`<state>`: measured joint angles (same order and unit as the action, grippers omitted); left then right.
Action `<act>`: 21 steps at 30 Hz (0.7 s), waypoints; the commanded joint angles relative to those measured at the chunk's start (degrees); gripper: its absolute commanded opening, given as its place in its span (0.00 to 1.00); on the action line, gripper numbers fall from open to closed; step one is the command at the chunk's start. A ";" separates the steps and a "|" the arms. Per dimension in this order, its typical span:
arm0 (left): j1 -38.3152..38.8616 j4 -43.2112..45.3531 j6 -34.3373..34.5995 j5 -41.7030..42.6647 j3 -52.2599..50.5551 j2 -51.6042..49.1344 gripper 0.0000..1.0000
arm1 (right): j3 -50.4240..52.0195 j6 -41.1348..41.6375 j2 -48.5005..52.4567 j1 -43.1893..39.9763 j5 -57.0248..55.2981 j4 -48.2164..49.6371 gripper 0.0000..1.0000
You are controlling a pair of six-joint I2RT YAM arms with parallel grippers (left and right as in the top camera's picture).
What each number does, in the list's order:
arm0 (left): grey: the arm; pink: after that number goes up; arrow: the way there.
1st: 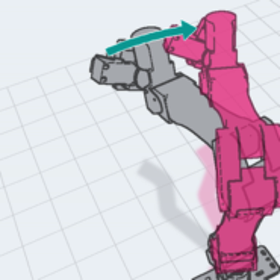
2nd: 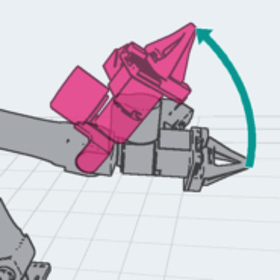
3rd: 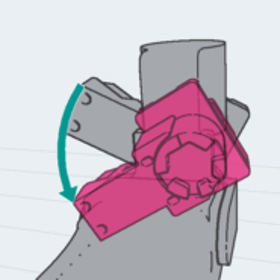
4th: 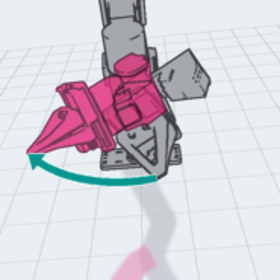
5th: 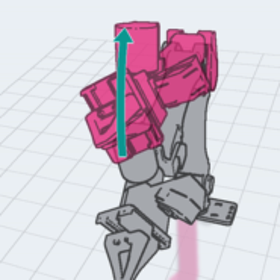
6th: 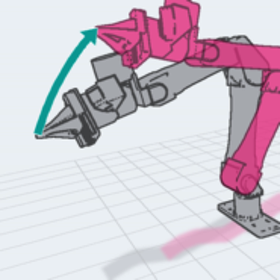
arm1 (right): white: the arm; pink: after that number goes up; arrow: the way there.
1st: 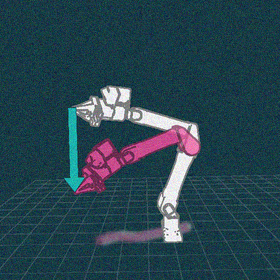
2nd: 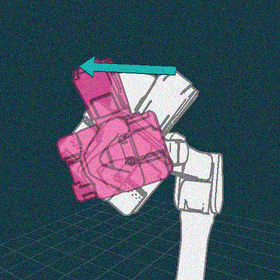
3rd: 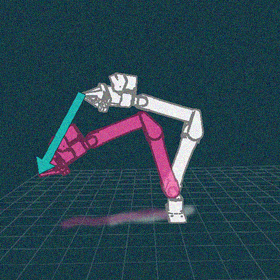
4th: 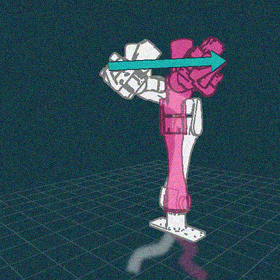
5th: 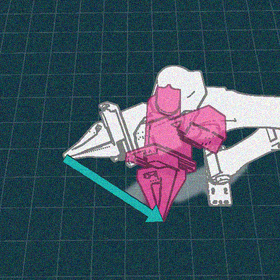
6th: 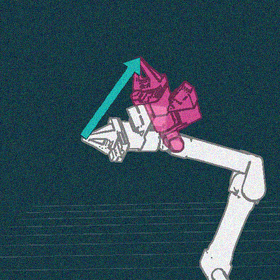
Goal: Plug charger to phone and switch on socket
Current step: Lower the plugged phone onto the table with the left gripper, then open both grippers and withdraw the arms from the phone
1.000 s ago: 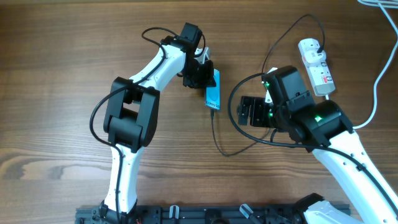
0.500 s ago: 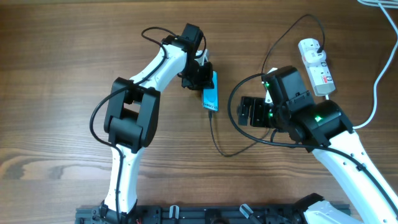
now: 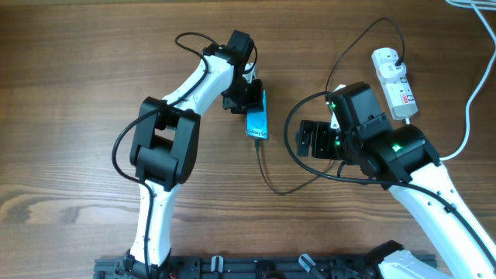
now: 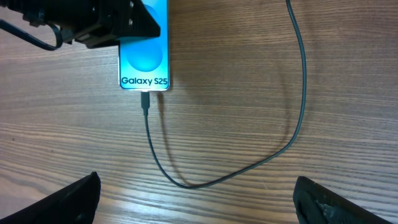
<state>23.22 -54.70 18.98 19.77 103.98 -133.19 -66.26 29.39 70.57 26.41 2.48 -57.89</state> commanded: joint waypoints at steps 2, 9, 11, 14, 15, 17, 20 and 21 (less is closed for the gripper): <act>-0.24 -0.90 -0.13 -6.86 -1.03 -1.81 0.45 | -1.22 0.61 0.61 -0.15 -1.01 -0.09 1.00; -0.24 -1.84 -0.13 -8.96 -1.03 -1.84 0.46 | -1.22 0.61 0.61 -0.15 -1.01 -0.02 1.00; -0.24 -1.99 -0.15 -8.96 -1.03 -1.81 0.46 | -1.22 0.61 0.61 -0.15 -1.01 -0.02 1.00; -0.24 -2.47 -0.61 -8.98 -0.96 -1.57 0.49 | -1.22 0.63 0.61 -0.15 -1.03 -0.02 1.00; -0.31 -2.75 -0.55 -8.96 -0.92 -1.27 0.49 | -1.22 0.61 0.61 -0.15 -1.03 0.00 1.00; -0.48 -3.26 -0.55 -8.94 -0.79 0.11 0.50 | -1.25 0.61 0.59 -0.15 -1.05 0.44 1.00; -1.03 -3.50 -0.55 -8.96 -0.79 3.67 0.52 | -1.53 0.63 0.57 -0.83 -1.03 1.11 1.00; -1.31 -3.65 -0.57 -8.96 -0.81 5.25 0.52 | -1.86 0.61 0.57 -1.44 -1.05 1.07 1.00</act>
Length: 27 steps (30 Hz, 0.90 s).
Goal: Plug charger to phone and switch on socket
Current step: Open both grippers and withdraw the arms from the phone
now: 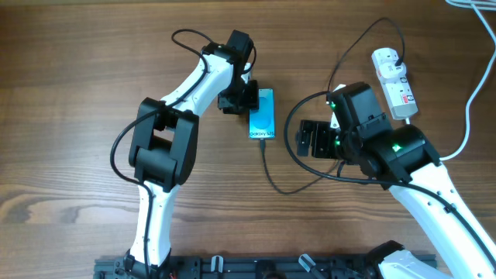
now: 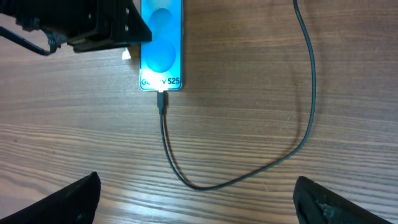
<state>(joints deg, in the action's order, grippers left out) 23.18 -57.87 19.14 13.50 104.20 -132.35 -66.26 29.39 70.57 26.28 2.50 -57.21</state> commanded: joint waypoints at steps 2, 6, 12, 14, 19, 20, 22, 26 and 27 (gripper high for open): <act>-2.08 -0.98 -0.72 -2.69 -1.03 8.68 0.56 | -3.04 0.52 0.57 -3.30 -1.05 -0.33 1.00; -3.93 -2.71 -0.72 -2.69 -1.03 17.70 1.00 | -6.84 -3.91 0.59 -8.61 1.73 -2.84 1.00; -6.73 -5.90 -0.70 -2.69 -1.03 32.24 1.00 | -21.68 -8.76 3.50 -17.53 3.50 -13.97 1.00; -7.34 -6.73 -0.70 -2.69 -1.03 35.67 1.00 | -27.30 -10.84 5.57 -19.98 3.48 -17.33 1.00; -7.98 -9.94 -0.70 -2.69 -1.03 42.45 1.00 | -40.24 -14.27 13.07 -27.45 1.55 -21.73 1.00; -7.98 -10.95 -0.70 -2.69 -1.03 43.32 1.00 | -41.48 -14.12 14.49 -29.09 0.52 -21.49 1.00; -7.98 -12.98 -0.70 -2.69 -1.03 44.48 1.00 | -42.18 -13.70 16.87 -32.20 -0.42 -19.69 1.00; -7.98 -13.97 -0.70 -2.69 -1.03 44.94 1.00 | -42.16 -13.75 20.37 -36.46 -0.42 -18.03 1.00; -7.98 -13.97 -0.70 -2.69 -1.03 44.92 1.00 | -42.16 -13.79 21.07 -36.96 -0.46 -18.03 1.00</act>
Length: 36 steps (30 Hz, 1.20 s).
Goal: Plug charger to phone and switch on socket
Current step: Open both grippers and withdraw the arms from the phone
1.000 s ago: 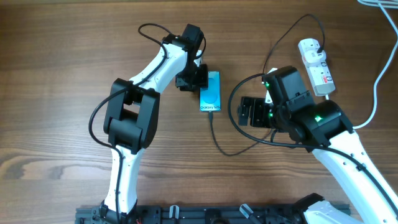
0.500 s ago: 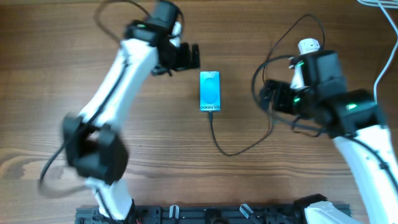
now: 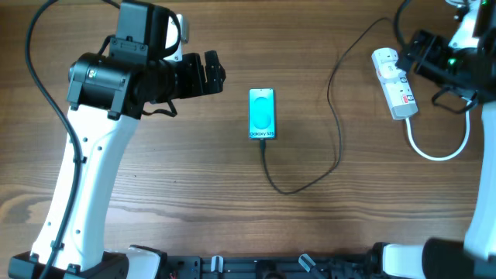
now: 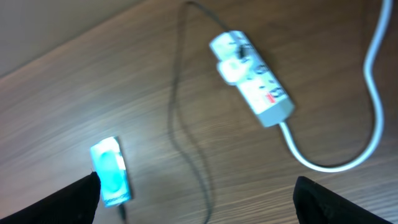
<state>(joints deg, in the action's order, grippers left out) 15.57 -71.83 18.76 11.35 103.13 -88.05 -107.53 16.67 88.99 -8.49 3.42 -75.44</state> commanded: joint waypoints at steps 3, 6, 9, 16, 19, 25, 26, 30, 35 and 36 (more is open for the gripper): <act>-0.37 0.02 -0.33 -0.55 0.04 0.61 1.00 | -0.85 -1.07 3.85 -2.75 -1.81 0.61 1.00; -0.37 0.00 -0.33 -0.55 0.04 0.61 1.00 | -0.72 -1.01 4.46 -2.73 0.74 0.59 1.00; -0.37 0.00 -0.33 -0.55 0.04 0.61 1.00 | -0.72 -1.03 4.46 -2.73 0.11 2.84 1.00; -0.37 0.00 -0.33 -0.55 0.04 0.61 1.00 | -0.72 7.56 6.82 -2.86 -24.06 5.73 1.00; -0.37 0.02 -0.33 -0.55 0.04 0.61 1.00 | -0.72 8.90 9.27 -3.96 -25.70 6.03 1.00; -0.37 0.00 -0.33 -0.55 0.04 0.61 1.00 | -0.72 8.81 15.63 -4.70 -25.73 7.32 1.00; -0.37 0.00 -0.33 -0.55 0.04 0.61 1.00 | -0.72 8.81 16.76 -4.72 -25.73 7.74 1.00; -0.37 0.02 -0.33 -0.55 0.04 0.61 1.00 | -0.72 8.90 20.68 -4.96 -23.98 9.29 1.00; -0.37 0.02 -0.33 -0.55 0.04 0.61 1.00 | -0.72 8.85 24.74 -6.19 -21.49 11.69 0.99; -0.37 0.02 -0.33 -0.55 0.04 0.61 1.00 | -0.72 8.90 25.53 -6.58 -20.94 12.07 1.00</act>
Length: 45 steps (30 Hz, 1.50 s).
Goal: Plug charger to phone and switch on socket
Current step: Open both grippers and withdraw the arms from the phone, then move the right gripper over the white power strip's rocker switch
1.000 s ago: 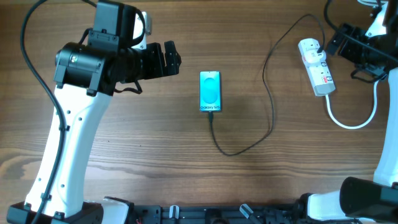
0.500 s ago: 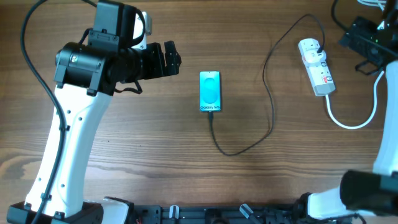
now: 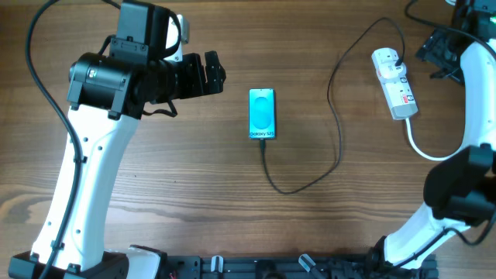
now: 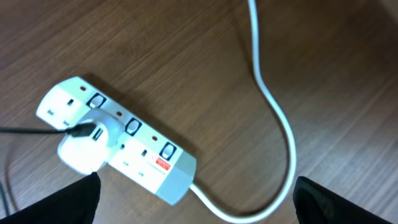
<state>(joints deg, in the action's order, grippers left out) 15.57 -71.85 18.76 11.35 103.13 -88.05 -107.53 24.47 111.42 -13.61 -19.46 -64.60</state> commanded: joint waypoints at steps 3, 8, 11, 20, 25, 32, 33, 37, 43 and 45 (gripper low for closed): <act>-0.37 0.04 -0.33 -0.55 0.04 0.61 1.00 | -0.72 1.07 5.35 -2.58 3.78 2.27 1.00; -0.37 0.02 -0.33 -0.55 0.04 0.61 1.00 | -0.72 1.09 7.67 -4.48 6.43 4.28 1.00; -0.37 0.04 -0.33 -0.55 0.04 0.61 1.00 | -0.57 1.01 8.92 -4.90 11.26 5.42 1.00; -0.37 0.04 -0.33 -0.55 0.04 0.61 1.00 | 0.81 1.46 12.85 -5.03 11.85 9.27 1.00; -0.37 0.02 -0.33 -0.55 0.04 0.61 1.00 | 1.27 2.69 14.67 -5.31 11.82 9.60 1.00; -0.37 0.02 -0.33 -0.55 0.04 0.61 1.00 | 1.27 3.56 16.65 -6.23 11.91 8.48 1.00; -0.37 0.02 -0.33 -0.55 0.04 0.61 1.00 | 1.33 4.22 16.76 -6.51 12.07 8.26 1.00; -0.37 0.02 -0.33 -0.55 0.04 0.61 1.00 | 1.44 1.95 16.76 -8.17 17.70 8.39 1.00; -0.37 0.04 -0.33 -0.55 0.04 0.61 1.00 | 1.53 1.03 16.76 -8.76 19.54 8.41 1.00; -0.37 0.02 -0.33 -0.55 0.04 0.61 1.00 | 1.55 1.05 16.76 -8.76 19.52 8.46 1.00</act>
<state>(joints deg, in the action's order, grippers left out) 15.57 -71.85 18.76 11.35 103.13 -88.05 -106.50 26.50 127.00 -22.63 -1.87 -56.25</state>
